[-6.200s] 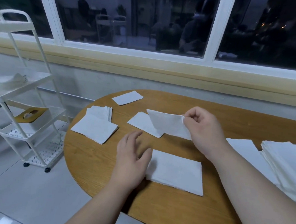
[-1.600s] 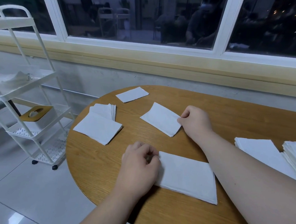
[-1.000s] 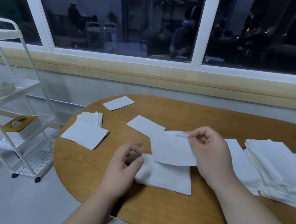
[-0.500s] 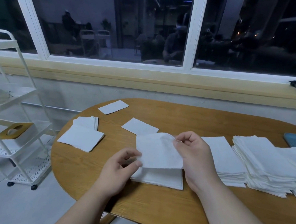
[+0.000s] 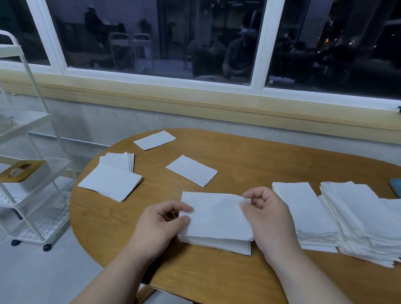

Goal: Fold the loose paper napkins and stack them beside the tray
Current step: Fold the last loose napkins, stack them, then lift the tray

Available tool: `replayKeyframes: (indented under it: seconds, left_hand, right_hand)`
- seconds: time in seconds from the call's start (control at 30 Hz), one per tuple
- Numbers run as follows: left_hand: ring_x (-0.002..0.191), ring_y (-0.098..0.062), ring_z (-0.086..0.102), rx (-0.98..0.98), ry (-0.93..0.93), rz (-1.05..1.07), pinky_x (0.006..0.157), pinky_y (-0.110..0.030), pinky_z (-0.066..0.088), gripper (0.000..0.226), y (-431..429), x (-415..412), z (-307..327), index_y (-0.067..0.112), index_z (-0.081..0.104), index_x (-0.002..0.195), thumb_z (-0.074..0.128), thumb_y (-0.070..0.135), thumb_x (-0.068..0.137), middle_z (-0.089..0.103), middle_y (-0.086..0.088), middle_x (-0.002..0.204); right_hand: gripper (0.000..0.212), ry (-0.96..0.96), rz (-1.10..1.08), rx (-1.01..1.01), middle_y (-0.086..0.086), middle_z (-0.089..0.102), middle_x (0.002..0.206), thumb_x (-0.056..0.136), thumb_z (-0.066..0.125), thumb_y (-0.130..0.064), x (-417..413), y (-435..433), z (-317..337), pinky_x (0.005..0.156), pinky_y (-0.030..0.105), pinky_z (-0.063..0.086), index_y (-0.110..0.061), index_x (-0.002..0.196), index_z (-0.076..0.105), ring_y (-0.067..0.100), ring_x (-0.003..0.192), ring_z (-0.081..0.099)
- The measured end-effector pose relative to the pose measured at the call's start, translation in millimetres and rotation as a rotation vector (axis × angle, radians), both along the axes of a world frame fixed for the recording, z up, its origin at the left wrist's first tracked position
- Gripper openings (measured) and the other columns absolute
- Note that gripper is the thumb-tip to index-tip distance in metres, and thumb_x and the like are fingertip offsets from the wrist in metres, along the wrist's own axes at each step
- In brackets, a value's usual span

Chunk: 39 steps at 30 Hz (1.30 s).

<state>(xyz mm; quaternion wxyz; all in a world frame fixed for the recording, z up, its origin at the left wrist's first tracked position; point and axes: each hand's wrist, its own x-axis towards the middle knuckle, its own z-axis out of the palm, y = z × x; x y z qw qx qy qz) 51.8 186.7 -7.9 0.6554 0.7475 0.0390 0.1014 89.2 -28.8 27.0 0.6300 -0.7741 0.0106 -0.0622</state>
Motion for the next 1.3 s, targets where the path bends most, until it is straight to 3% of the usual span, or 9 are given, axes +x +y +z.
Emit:
replayKeyframes:
  seconds: [0.13, 0.27, 0.33, 0.43, 0.53, 0.7, 0.87, 1.13, 1.3]
  left_hand:
    - [0.055, -0.007, 0.049, 0.105, 0.05, 0.051, 0.053, -0.014, 0.041, 0.023, -4.5, 0.5, 0.7, 0.024, 0.079, 0.085, 0.073, 0.001, 0.084, 0.056, -0.002, 0.071]
    - [0.062, 0.001, 0.052, 0.269, 0.084, 0.078, 0.058, -0.009, 0.038, 0.025, -6.7, 1.6, 0.2, 0.031, 0.076, 0.083, 0.071, 0.007, 0.083, 0.061, 0.005, 0.084]
    - [0.077, 0.001, 0.056, 0.369, 0.08, 0.099, 0.068, -0.012, 0.039, 0.026, -8.4, 2.6, -0.7, 0.037, 0.074, 0.081, 0.07, 0.011, 0.081, 0.061, 0.01, 0.087]
    - [0.095, 0.0, 0.051, 0.595, 0.062, 0.084, 0.091, -0.029, 0.035, 0.022, -11.4, 4.9, -2.3, 0.038, 0.071, 0.08, 0.067, 0.017, 0.081, 0.062, 0.016, 0.086]
    - [0.096, -0.002, 0.047, 0.752, 0.039, 0.053, 0.096, -0.032, 0.027, 0.019, -13.3, 7.5, -5.9, 0.038, 0.068, 0.082, 0.064, 0.02, 0.084, 0.057, 0.016, 0.084]
    - [0.1, 0.0, 0.044, 0.602, -0.003, 0.098, 0.095, -0.035, 0.034, 0.021, -8.9, 9.9, -10.3, 0.037, 0.068, 0.076, 0.063, 0.017, 0.08, 0.054, 0.012, 0.086]
    - [0.105, -0.001, 0.045, 0.463, 0.021, 0.159, 0.097, -0.04, 0.042, 0.024, -6.9, 12.8, -10.0, 0.034, 0.068, 0.074, 0.062, 0.012, 0.082, 0.051, 0.026, 0.094]
    - [0.104, -0.001, 0.046, 0.418, 0.013, 0.203, 0.091, -0.033, 0.045, 0.021, -6.1, 16.7, -10.5, 0.031, 0.065, 0.071, 0.061, 0.016, 0.085, 0.05, 0.027, 0.093]
    - [0.104, -0.003, 0.047, 0.415, -0.003, 0.19, 0.088, -0.034, 0.047, 0.02, -2.9, 18.8, -13.3, 0.032, 0.063, 0.071, 0.061, 0.018, 0.085, 0.052, 0.023, 0.092]
  right_hand:
    - [0.026, -0.044, -0.004, -0.168, -0.013, 0.067, 0.094, 0.09, 0.063, -0.006, 1.5, -1.9, -10.1, 0.049, 0.011, 0.04, -0.031, 0.094, 0.065, 0.007, 0.061, 0.057]
    - [0.026, -0.06, 0.038, -0.369, -0.018, 0.052, 0.072, 0.094, 0.058, -0.01, 1.5, -1.9, -18.6, 0.051, 0.013, 0.037, -0.035, 0.102, 0.062, 0.003, 0.056, 0.05]
    - [0.029, -0.095, 0.059, -0.478, -0.023, 0.053, 0.085, 0.095, 0.056, -0.011, 0.7, -2.1, -23.4, 0.057, 0.01, 0.036, -0.037, 0.108, 0.061, -0.002, 0.07, 0.053]
    - [0.031, -0.138, 0.128, -0.628, -0.029, 0.048, 0.112, 0.097, 0.053, -0.011, 0.6, -3.5, -31.2, 0.069, 0.009, 0.039, -0.034, 0.116, 0.061, -0.004, 0.084, 0.054]
    - [0.026, -0.121, 0.145, -0.747, -0.025, 0.043, 0.119, 0.098, 0.051, -0.014, 2.9, -6.0, -33.5, 0.073, 0.024, 0.049, -0.032, 0.113, 0.06, 0.004, 0.086, 0.056]
    - [0.014, -0.113, 0.11, -0.801, -0.022, 0.044, 0.119, 0.096, 0.056, -0.025, 7.5, -8.6, -28.3, 0.072, 0.03, 0.051, -0.034, 0.107, 0.06, 0.005, 0.083, 0.056]
    - [0.008, -0.093, 0.136, -0.773, -0.018, 0.051, 0.11, 0.093, 0.056, -0.031, 37.5, 10.3, -12.3, 0.074, 0.032, 0.051, -0.034, 0.098, 0.061, 0.008, 0.085, 0.058]
    - [0.036, 0.09, 0.19, -0.991, 0.003, 0.054, 0.126, 0.089, 0.056, -0.042, 134.2, 71.9, -11.1, 0.089, 0.04, 0.051, -0.02, 0.118, 0.061, 0.028, 0.115, 0.052]
    - [0.046, 0.05, 0.215, -1.054, 0.001, 0.044, 0.13, 0.082, 0.061, -0.052, 153.0, 92.2, -14.4, 0.093, 0.039, 0.048, -0.029, 0.121, 0.059, 0.027, 0.121, 0.046]
